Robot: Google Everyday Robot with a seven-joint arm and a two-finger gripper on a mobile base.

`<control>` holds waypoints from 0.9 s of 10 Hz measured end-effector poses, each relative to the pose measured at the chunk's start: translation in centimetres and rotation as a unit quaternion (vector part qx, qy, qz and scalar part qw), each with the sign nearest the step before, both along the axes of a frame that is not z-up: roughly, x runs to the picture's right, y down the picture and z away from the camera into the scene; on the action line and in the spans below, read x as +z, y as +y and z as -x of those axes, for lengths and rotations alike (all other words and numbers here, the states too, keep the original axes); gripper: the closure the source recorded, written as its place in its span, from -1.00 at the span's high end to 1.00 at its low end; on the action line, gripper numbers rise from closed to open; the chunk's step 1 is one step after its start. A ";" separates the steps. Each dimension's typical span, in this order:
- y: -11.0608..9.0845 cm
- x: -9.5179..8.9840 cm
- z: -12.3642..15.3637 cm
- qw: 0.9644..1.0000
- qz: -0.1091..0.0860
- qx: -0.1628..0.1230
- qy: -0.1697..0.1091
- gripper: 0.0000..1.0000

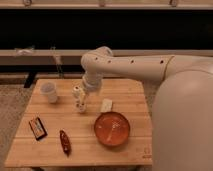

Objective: Knock the bottle over

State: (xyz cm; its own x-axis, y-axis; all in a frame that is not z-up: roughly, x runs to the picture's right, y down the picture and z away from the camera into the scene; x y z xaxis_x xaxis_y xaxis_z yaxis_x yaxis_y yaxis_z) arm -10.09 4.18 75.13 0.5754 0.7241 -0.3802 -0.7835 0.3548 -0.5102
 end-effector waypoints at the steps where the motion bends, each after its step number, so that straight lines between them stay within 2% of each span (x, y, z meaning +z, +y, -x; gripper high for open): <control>1: -0.2 0.7 1.6 1.000 -0.003 -0.009 -0.006 0.30; 4: -1.6 3.0 3.6 1.000 -0.010 -0.017 -0.008 0.30; 6: -2.7 4.3 3.8 1.000 -0.011 -0.013 -0.006 0.30; 9: -2.0 5.0 4.2 1.000 -0.004 -0.025 -0.005 0.30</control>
